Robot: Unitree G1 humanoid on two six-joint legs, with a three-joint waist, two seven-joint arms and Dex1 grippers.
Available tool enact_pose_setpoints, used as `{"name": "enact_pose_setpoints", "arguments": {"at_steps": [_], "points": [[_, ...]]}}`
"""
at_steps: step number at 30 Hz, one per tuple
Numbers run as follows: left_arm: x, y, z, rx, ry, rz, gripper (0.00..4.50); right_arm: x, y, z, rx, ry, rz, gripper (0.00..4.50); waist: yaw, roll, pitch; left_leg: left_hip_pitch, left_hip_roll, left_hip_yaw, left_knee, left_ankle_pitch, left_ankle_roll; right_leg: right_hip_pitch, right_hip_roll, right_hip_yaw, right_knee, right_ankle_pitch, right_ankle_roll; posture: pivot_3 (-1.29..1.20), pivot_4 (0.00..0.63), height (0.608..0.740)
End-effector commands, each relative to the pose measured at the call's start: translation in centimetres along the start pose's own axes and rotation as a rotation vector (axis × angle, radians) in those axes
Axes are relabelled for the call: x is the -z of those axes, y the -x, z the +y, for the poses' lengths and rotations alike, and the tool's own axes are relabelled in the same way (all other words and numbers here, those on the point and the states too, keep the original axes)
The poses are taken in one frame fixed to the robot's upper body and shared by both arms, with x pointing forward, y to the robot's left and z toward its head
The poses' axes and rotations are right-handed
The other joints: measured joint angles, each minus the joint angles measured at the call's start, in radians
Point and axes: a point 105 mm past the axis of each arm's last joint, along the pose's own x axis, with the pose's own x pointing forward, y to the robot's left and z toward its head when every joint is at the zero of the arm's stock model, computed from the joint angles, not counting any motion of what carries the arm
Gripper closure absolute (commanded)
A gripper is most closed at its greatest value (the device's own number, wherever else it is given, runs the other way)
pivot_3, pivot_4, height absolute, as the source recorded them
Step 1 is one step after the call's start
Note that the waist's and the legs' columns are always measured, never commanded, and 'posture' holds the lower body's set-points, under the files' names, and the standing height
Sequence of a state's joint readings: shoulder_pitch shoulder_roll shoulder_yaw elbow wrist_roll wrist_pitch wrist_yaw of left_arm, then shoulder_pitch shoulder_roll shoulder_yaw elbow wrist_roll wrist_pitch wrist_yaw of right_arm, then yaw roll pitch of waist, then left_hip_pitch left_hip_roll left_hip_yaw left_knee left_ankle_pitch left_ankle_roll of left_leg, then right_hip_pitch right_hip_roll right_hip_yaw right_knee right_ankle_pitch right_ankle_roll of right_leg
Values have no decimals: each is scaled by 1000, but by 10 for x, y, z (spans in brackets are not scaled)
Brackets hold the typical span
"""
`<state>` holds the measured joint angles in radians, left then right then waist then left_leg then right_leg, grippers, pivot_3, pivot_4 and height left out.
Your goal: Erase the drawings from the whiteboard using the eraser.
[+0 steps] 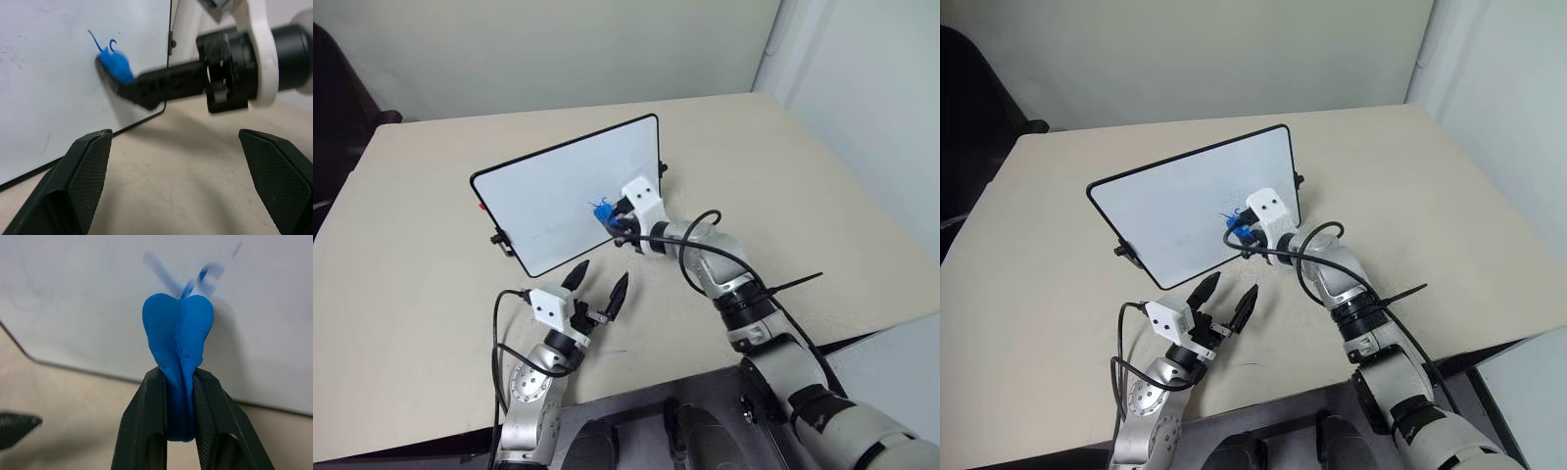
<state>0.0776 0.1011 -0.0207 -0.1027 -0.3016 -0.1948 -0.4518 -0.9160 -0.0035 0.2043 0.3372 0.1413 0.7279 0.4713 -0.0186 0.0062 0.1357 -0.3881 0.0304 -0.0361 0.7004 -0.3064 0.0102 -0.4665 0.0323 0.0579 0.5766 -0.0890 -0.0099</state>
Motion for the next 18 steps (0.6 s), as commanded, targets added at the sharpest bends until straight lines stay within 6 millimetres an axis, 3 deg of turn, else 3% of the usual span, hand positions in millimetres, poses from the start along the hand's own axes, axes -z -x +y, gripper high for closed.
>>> {"name": "enact_pose_setpoints", "arguments": {"at_steps": [1, 5, 9, 18], "points": [[-12, -2, -4, 16, -12, -46, 0, -49, 10, 0, 11, 43, -163, 4107, -1, 0, 0, 0, 0, 0, 0, 0, 0, 0, 0, 0, 0, 0, 0, 0, 150, 740], [-12, -3, -4, 21, -7, -45, 0, -69, 18, -6, 35, 31, -228, 4107, -1, 0, 0, 0, 0, 0, 0, 1, 0, -1, 0, 0, 1, 0, 0, 0, 150, 740], [-10, -4, -4, 25, -2, -44, 0, -76, 21, -10, 49, 17, -258, 4107, -1, 0, 0, 0, 0, 0, 0, 1, 0, -1, 0, 0, 1, 0, 0, 0, 150, 740], [-11, -5, -6, 31, -6, -45, 0, -25, 1, 13, -51, 39, -76, 4107, -3, 0, 0, 0, 0, 0, -1, 0, -1, -1, 0, 0, 1, 0, 0, 0, 150, 740]]}}
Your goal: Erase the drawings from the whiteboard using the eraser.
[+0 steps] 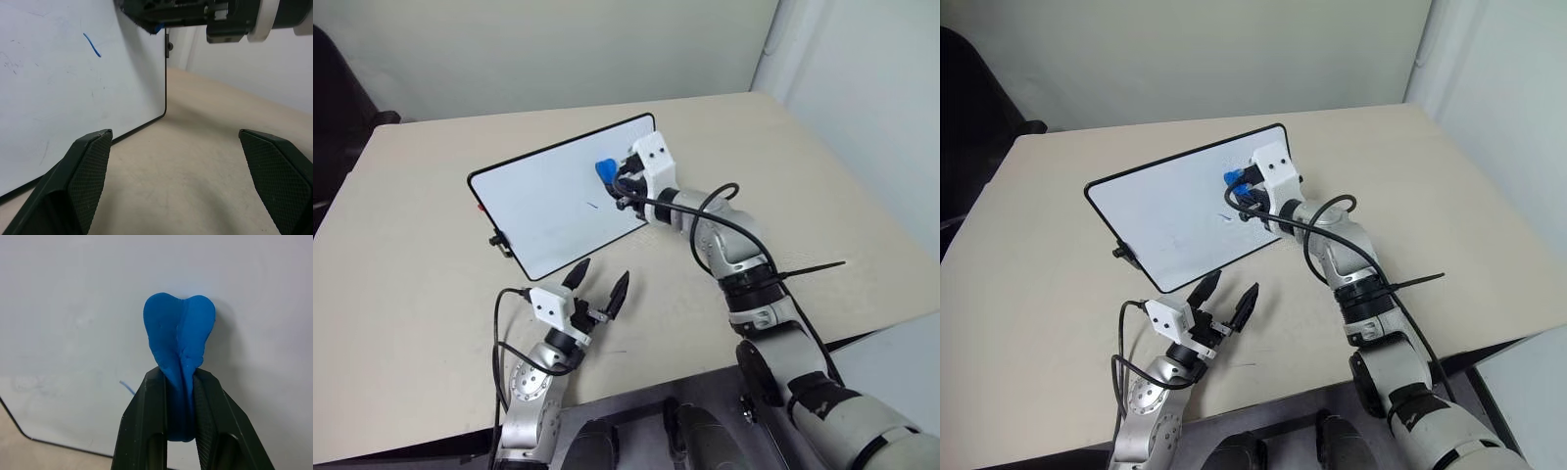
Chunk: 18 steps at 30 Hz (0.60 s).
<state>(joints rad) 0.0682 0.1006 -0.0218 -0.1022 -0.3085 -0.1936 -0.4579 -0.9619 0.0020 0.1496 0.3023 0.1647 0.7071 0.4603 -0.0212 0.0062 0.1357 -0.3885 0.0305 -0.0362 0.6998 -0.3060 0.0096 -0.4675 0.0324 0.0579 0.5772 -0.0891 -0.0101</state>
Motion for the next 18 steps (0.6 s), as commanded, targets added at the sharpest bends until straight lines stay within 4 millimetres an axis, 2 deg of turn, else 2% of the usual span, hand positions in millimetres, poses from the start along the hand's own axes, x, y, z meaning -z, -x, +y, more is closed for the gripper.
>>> {"name": "enact_pose_setpoints", "arguments": {"at_steps": [1, 6, 9, 13, 18], "points": [[-9, -2, -5, 21, -11, -36, 0, 16, -6, 21, -86, 41, 70, 4107, -1, 0, 0, 0, 0, 0, 0, 0, 0, 0, 0, 0, 0, 0, 0, 0, 150, 740], [-9, -2, -6, 20, -14, -36, 0, 41, -9, 34, -145, 73, 181, 4107, -1, 0, 0, 0, 0, 0, 0, 0, 0, 0, 0, 0, 0, 0, 0, 0, 150, 740], [-9, -1, -6, 19, -17, -36, 0, 44, -10, 35, -151, 89, 197, 4107, 0, 0, 0, 0, 0, 0, 0, 0, 0, 0, 0, 0, 0, 0, 0, 0, 150, 740], [-9, -2, -7, 18, -18, -36, 0, 25, -11, 29, -121, 95, 123, 4107, 0, 0, 0, 0, 0, 0, 0, 0, 0, 0, 0, 0, 0, 0, 0, 0, 150, 740], [-8, -3, -6, 12, -17, -37, 0, -8, -7, 9, -52, 68, 13, 4107, 0, 0, 0, -1, 0, 0, 1, 0, 0, 0, 0, 0, 0, 0, 0, 0, 150, 740]]}}
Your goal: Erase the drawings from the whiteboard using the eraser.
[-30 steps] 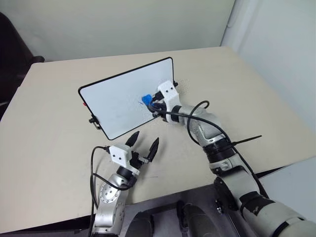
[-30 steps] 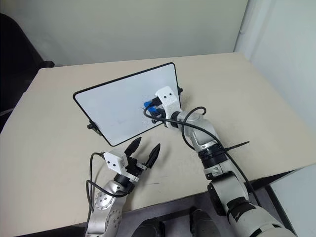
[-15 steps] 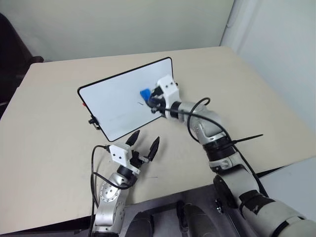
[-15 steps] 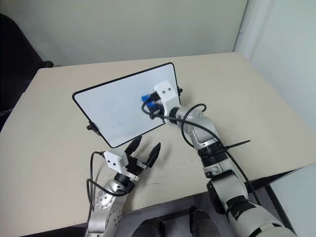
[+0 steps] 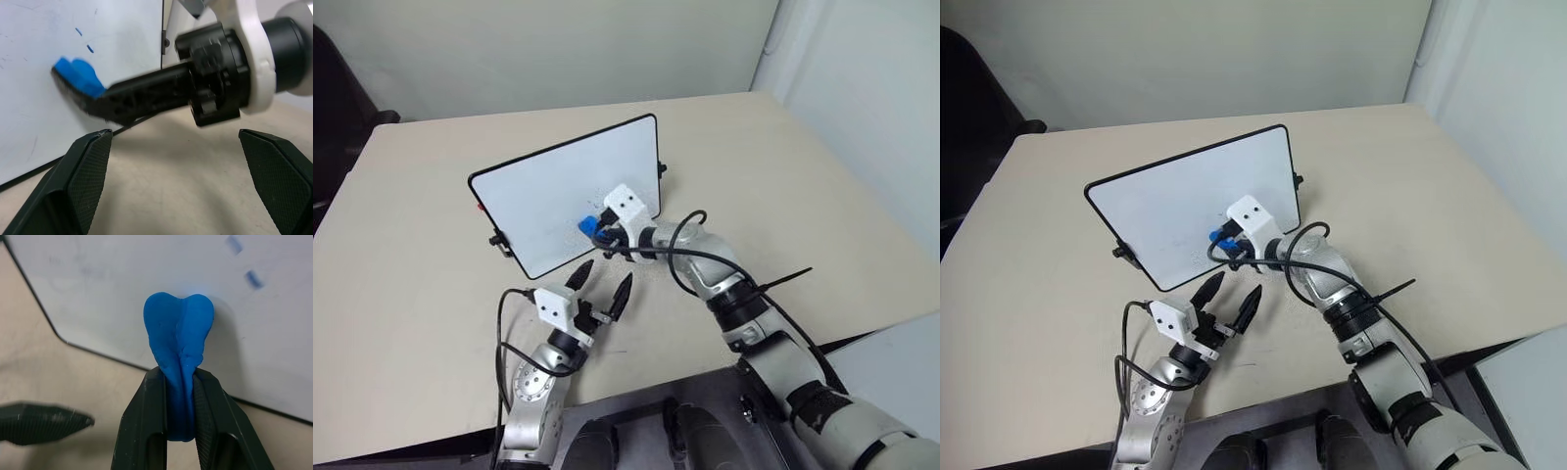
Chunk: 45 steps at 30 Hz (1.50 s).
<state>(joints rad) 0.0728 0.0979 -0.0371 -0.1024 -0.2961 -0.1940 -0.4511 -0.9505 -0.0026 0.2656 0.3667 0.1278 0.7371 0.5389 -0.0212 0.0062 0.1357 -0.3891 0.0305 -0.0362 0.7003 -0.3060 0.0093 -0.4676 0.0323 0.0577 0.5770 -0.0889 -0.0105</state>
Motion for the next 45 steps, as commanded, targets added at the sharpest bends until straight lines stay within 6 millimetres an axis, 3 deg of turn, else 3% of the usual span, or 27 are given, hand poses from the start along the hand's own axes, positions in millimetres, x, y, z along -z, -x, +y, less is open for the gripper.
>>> {"name": "enact_pose_setpoints", "arguments": {"at_steps": [1, 7, 16, 22, 25, 35, 40, 45], "points": [[-11, -3, -2, 4, -15, -47, 0, -45, 12, -15, 64, 21, -162, 4107, 0, 0, 0, 0, 0, 0, 0, 0, 0, 0, 0, 0, 0, 0, 0, 0, 150, 740], [-11, -4, -1, 4, -11, -47, 0, -56, 17, -22, 92, 2, -206, 4107, 0, 0, 0, 0, 0, 0, 0, 2, -1, 0, 0, 0, 1, 1, -1, 0, 150, 740], [-11, -5, -2, 12, -6, -48, 0, -4, 0, -6, 33, 29, -17, 4107, -1, 0, 0, 0, 0, 0, 0, 2, -1, 0, 0, 0, 1, 1, 0, 0, 150, 740], [-11, -4, -3, 13, -9, -50, 0, 8, -3, -10, 50, 15, 32, 4107, -1, 0, 0, 0, 0, 0, 0, 2, -1, 0, 0, 0, 1, 1, -1, 0, 150, 740], [-11, -4, -2, 10, -11, -51, 0, 0, -1, -12, 56, 21, 6, 4107, -1, 0, 0, 0, 0, 0, 0, 2, -1, 0, 0, 0, 1, 1, -1, 0, 150, 740], [-12, -4, -1, 6, -10, -53, 0, -60, 25, -24, 86, 75, -174, 4107, -1, 0, 0, 0, 0, 0, 0, 2, -1, 0, 0, 0, 1, 1, -1, 0, 150, 740], [-12, -4, -1, 11, -8, -54, 0, -67, 36, -36, 139, 65, -218, 4107, -1, 0, 0, 0, 0, 0, 0, 2, -1, 0, 0, 0, 1, 1, -1, 0, 150, 740], [-13, -3, -4, 14, -8, -56, 0, -69, 65, -48, 210, 60, -339, 4107, 7, 0, 0, 0, 0, 0, 0, 2, -1, 0, 0, 0, 0, 0, 0, 0, 150, 740]]}}
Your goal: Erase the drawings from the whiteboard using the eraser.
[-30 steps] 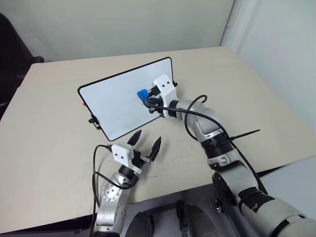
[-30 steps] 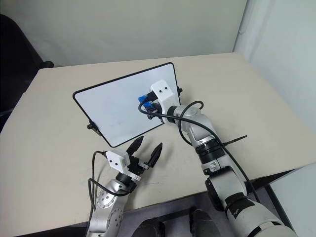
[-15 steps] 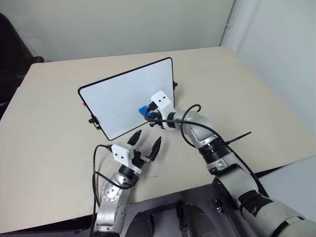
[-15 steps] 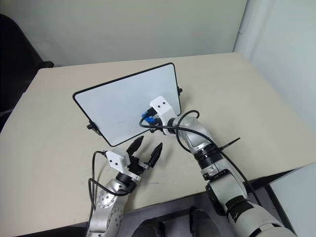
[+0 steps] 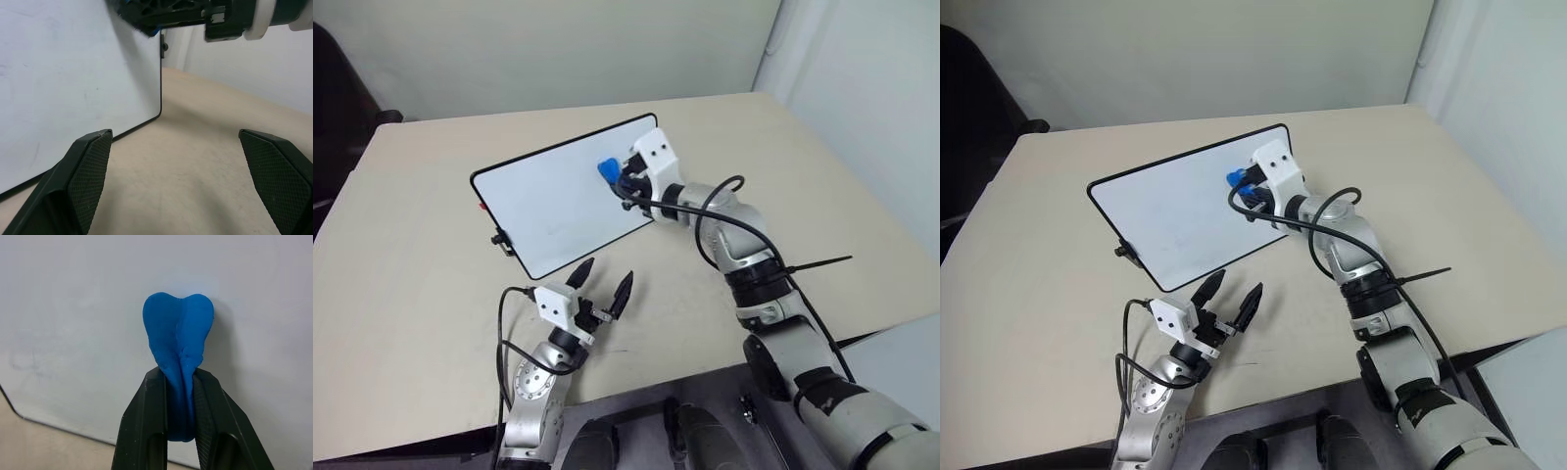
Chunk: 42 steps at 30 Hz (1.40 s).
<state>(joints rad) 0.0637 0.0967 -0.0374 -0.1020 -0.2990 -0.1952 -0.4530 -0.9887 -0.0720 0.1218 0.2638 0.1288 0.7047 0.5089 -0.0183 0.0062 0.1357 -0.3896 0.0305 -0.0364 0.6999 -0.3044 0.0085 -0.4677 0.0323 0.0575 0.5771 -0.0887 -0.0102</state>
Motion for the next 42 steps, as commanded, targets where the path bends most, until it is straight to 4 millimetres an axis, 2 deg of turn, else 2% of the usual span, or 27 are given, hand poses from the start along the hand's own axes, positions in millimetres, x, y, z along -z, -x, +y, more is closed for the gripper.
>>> {"name": "enact_pose_setpoints", "arguments": {"at_steps": [1, 7, 11, 14, 15, 16, 19, 21, 22, 24, 28, 31, 34, 38, 42], "points": [[-11, -1, -3, 9, -8, -46, 0, -26, 28, -17, 100, 37, -183, 4107, 6, 0, 0, 0, 0, 0, 0, 0, 0, 0, 0, 0, 0, -1, 0, 0, 150, 740], [-11, 0, -5, 17, -7, -45, 0, 7, 66, -23, 88, -35, -109, 4107, 11, 0, 0, 0, 0, 1, 1, -1, 1, 1, 0, 0, -1, -3, 2, 0, 150, 740], [-11, 0, -7, 25, -4, -41, 0, 42, 94, -14, 33, -12, 64, 4107, 13, 0, 0, 0, 0, 2, 1, -1, 1, 2, 0, 0, -1, -3, 3, 0, 150, 740], [-10, -1, -9, 31, -4, -38, 0, 81, 110, -16, 67, -18, 312, 4107, 9, 0, 0, 2, 0, 4, 1, -1, 1, 3, 0, 1, -1, -3, 4, 0, 150, 740], [-10, -1, -9, 32, -4, -38, 0, 89, 114, -18, 83, -12, 364, 4107, 8, 0, 0, 3, 0, 4, 1, -1, 1, 4, 0, 1, -1, -4, 6, 0, 150, 740], [-9, -2, -9, 34, -4, -37, 0, 93, 118, -16, 76, -27, 395, 4107, 8, 0, 0, 5, 0, 4, 1, -1, 2, 6, 0, 1, -1, -9, 14, 0, 150, 740], [-8, -4, -10, 49, 4, -33, 0, 99, 123, -13, 60, -39, 439, 4107, 8, 0, 0, 7, 0, 5, 1, -1, 3, 8, 0, 2, -1, -7, 15, 0, 150, 740], [-7, -5, -12, 57, 5, -31, 0, 105, 125, -14, 61, -41, 468, 3419, 8, 0, 0, 7, 0, 5, 1, 1, 4, 8, 0, 2, -1, -6, 16, 0, 150, 740], [-6, -6, -12, 58, 4, -31, 0, 107, 125, -14, 62, -44, 479, 3242, 8, 0, 0, 7, 0, 5, 1, 1, 4, 9, 0, 2, -1, -6, 16, 0, 150, 740], [-6, -7, -13, 60, 3, -32, 0, 110, 126, -15, 70, -49, 493, 2503, 8, 0, 0, 8, 0, 5, 2, 2, 4, 10, 0, 2, -1, -6, 16, 0, 150, 740], [-6, -9, -14, 66, 5, -33, 0, 112, 127, -19, 88, -44, 498, 1066, 9, 0, 0, 7, 0, 5, 2, 1, 4, 10, 0, 2, -2, -6, 17, 0, 150, 740], [-5, -10, -15, 68, 6, -33, 0, 99, 126, -23, 107, -34, 392, 38, 12, 0, 0, 7, 0, 5, 1, 1, 4, 10, 0, 2, -2, -6, 17, 0, 150, 740], [-5, -12, -14, 69, 7, -35, 0, 68, 125, -25, 108, 5, 185, 11, 13, 0, 0, 7, 0, 5, 1, 1, 4, 9, 0, 2, -2, -7, 18, 0, 150, 740], [-5, -14, -12, 68, 8, -36, 0, 29, 130, -12, 53, 32, -101, 11, 13, 0, 0, 7, 0, 5, 1, 1, 5, 9, 0, 2, -3, -7, 18, 0, 150, 740], [-4, -14, -12, 76, 20, -36, 0, 23, 140, 16, -107, -25, -247, 11, 14, 0, 0, 7, 0, 5, 1, 1, 5, 10, 0, 2, -3, -7, 18, 0, 150, 740]]}}
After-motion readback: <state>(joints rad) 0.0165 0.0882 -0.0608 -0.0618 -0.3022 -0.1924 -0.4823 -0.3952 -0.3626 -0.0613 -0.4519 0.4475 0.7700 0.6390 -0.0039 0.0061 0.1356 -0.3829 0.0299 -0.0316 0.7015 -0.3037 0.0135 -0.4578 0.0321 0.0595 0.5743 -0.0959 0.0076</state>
